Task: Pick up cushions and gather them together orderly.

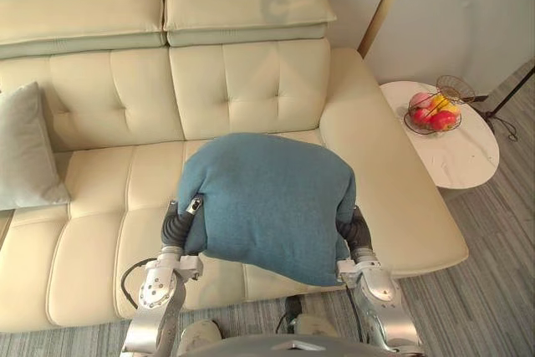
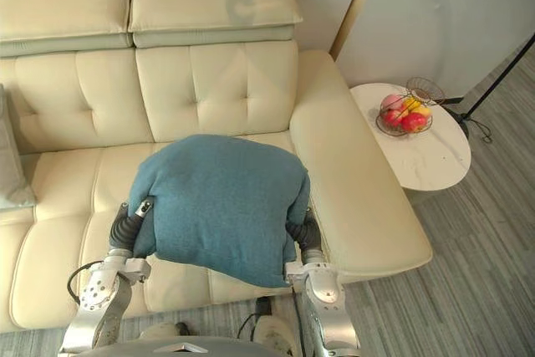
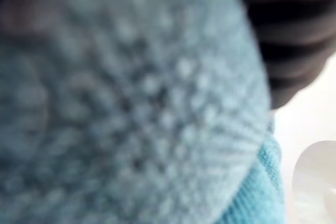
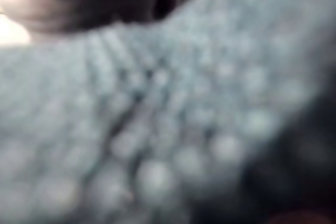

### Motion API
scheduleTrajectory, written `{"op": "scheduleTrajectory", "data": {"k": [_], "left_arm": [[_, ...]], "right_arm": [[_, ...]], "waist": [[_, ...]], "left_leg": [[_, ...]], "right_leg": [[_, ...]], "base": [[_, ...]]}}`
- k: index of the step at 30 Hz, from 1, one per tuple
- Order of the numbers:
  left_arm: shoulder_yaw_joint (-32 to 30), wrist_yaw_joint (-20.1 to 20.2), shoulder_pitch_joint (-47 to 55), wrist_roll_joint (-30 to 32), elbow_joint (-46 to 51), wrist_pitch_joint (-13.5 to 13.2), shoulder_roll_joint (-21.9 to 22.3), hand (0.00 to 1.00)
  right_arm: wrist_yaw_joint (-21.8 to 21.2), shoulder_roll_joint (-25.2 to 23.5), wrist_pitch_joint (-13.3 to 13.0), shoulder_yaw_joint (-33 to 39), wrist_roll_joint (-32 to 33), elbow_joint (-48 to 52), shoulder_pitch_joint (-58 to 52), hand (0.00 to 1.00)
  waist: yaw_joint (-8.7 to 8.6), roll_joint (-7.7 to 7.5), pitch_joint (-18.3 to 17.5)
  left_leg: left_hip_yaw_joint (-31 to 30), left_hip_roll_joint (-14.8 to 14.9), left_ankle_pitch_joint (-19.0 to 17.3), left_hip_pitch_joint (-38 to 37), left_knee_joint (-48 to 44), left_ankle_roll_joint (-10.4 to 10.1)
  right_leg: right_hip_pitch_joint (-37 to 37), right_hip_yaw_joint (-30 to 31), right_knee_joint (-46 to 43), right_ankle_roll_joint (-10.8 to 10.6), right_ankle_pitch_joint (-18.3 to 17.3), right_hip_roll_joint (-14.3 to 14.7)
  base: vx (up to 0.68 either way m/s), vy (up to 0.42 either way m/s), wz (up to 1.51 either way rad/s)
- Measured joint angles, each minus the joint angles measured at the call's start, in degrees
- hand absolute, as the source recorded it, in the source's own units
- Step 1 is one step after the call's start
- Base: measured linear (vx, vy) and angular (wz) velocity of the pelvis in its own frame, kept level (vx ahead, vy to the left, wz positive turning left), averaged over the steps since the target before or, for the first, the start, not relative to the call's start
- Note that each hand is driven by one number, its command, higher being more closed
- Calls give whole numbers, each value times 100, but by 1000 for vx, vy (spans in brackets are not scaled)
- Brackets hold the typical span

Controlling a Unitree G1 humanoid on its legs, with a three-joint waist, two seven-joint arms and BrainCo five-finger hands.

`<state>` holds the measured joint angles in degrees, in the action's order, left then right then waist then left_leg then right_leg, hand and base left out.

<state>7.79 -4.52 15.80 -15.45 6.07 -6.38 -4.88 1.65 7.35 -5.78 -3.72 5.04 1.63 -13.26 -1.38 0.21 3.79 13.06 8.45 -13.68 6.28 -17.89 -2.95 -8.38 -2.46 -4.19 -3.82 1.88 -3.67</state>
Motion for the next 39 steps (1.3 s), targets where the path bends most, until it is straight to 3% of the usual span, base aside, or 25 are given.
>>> {"op": "scheduleTrajectory", "data": {"k": [5, 12, 15, 19, 23, 27, 28, 29, 35, 39], "left_arm": [[-3, 47, -42, 3, 1, 0, 22, 100], [-142, -25, -160, 114, 1, 0, 14, 100], [-220, -409, -706, 346, -17, -5, 13, 100], [-318, -1297, -2207, 516, -379, -79, -102, 100], [-309, -2296, -4393, 951, -824, -155, -661, 100], [-256, -2769, -6686, 1301, -1684, -168, -1289, 100], [-305, -2875, -7231, 1392, -1844, -159, -1409, 100], [-315, -2941, -7558, 1465, -1945, -155, -1418, 0], [-366, -3104, -9031, 1642, -2855, -19, -1431, 0], [-500, -3084, -9960, 1551, -3640, 125, -1420, 0]], "right_arm": [[0, -17, 1, 50, 0, 59, 2, 100], [27, -16, 1, 48, -100, 219, 445, 100], [390, -17, 1, 28, -497, 195, 1132, 100], [1328, -33, 1, -18, -1119, 100, 2732, 100], [2505, 89, 20, 216, -2151, -460, 4978, 100], [3172, 590, 258, 426, -2580, -766, 6928, 100], [3347, 671, 277, 518, -2630, -977, 7459, 0], [3414, 696, 357, 589, -2665, -1159, 7799, 0], [3742, 1034, 753, 707, -2670, -2003, 9054, 0], [3839, 1369, 827, 723, -1899, -2780, 10049, 0]], "waist": [[13, 7, -13], [87, 37, -34], [128, 51, -22], [235, 167, 254], [376, 164, 582], [369, 157, 1051], [329, 162, 1106], [305, 162, 1187], [307, 169, 1296], [311, 182, 1441]], "left_leg": [[-31, -201, 61, -193, 456, -33], [-75, -407, 226, -30, 724, 86], [-137, -470, 368, 456, 709, 129], [-204, -535, 546, 1100, 595, 187], [-320, -584, 835, 2113, 414, 159], [-482, -598, 1343, 2837, 702, 90], [-529, -587, 1465, 3118, 748, 65], [-540, -576, 1525, 3231, 769, 51], [-539, -546, 1837, 3769, 1024, -44], [-674, -440, 2256, 4134, 1488, -261]], "right_leg": [[257, 4, 582, -58, 241, -86], [98, -21, 778, -95, 440, -269], [-358, -49, 786, -74, 654, -322], [-988, -133, 611, -40, 813, -408], [-1892, -165, 482, -61, 916, -490], [-2620, -272, 534, 6, 1179, -490], [-2884, -312, 525, 38, 1241, -502], [-2991, -317, 525, 40, 1260, -494], [-3618, -377, 461, 49, 1269, -470], [-4027, -645, 488, 101, 1307, -370]], "base": [[44, 25, 3], [-2, 17, 5], [-54, 12, 11], [-105, 27, 12], [-184, -29, 21], [-203, -64, 28], [-157, -28, 27], [-129, -10, 19], [-64, 2, 9], [-46, -37, 28]]}}
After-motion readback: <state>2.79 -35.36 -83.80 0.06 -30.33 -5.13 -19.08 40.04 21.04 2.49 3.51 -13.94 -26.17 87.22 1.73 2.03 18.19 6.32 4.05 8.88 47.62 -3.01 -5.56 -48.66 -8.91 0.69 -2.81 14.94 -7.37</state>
